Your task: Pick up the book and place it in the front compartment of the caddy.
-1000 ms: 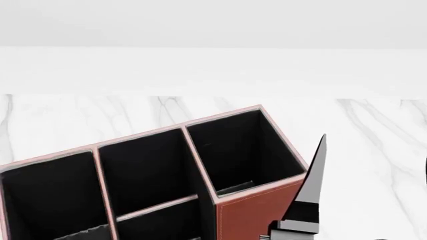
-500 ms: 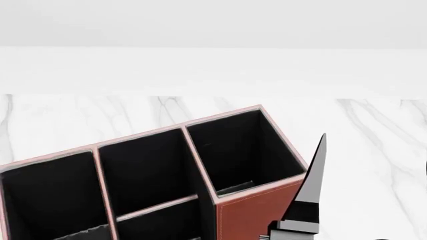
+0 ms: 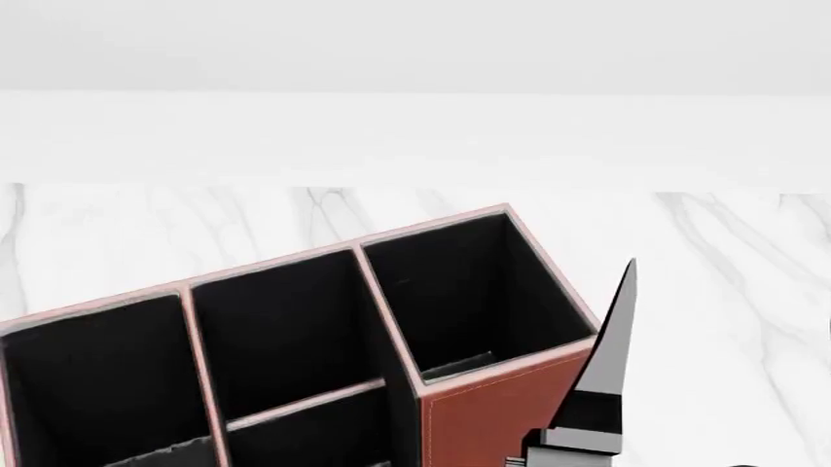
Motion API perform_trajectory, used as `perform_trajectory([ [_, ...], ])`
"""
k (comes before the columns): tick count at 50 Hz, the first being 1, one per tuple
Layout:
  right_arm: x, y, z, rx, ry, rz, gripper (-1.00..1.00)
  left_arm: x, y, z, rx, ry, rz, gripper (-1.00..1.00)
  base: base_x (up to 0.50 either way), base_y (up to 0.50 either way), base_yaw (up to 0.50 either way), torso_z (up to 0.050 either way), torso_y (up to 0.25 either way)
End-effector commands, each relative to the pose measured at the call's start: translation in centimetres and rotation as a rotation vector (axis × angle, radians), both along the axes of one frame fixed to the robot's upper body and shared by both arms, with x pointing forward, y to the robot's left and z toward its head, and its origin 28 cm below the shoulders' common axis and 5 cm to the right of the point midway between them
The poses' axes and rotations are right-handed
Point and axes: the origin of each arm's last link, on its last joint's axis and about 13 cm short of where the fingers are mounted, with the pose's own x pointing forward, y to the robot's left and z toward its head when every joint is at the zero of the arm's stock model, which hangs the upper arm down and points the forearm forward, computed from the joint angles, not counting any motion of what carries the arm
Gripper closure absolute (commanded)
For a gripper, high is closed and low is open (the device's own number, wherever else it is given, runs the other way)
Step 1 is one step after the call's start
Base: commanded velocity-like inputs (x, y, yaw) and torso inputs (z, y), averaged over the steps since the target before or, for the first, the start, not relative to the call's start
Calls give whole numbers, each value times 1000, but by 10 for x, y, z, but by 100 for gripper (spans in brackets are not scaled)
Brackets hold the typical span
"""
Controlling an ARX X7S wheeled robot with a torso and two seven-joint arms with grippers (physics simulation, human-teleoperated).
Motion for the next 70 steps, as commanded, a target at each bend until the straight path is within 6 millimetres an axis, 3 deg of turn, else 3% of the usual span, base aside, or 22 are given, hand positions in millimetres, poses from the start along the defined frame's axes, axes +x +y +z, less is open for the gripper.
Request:
perform_trajectory([
  [1, -1, -2, 0, 6, -1, -6, -100, 2, 11, 24, -58, -64, 28, 100, 0, 0, 0, 0, 0],
  [19, -1, -1, 0, 13, -1, -6, -100, 13, 30, 68, -80, -94, 5, 100, 0, 0, 0, 0, 0],
  [23, 0, -2, 0, 15, -1, -7, -100, 28, 34, 92, -102, -151, 34, 100, 0, 0, 0, 0, 0],
  [42, 0, -1, 0, 13, 0, -3, -100, 68, 45, 156, -42, -286, 113, 100, 0, 0, 0, 0, 1],
  [70, -2, -2, 3, 16, -12, -4, -100, 97, 46, 221, 11, -415, 160, 100, 0, 0, 0, 0, 1],
])
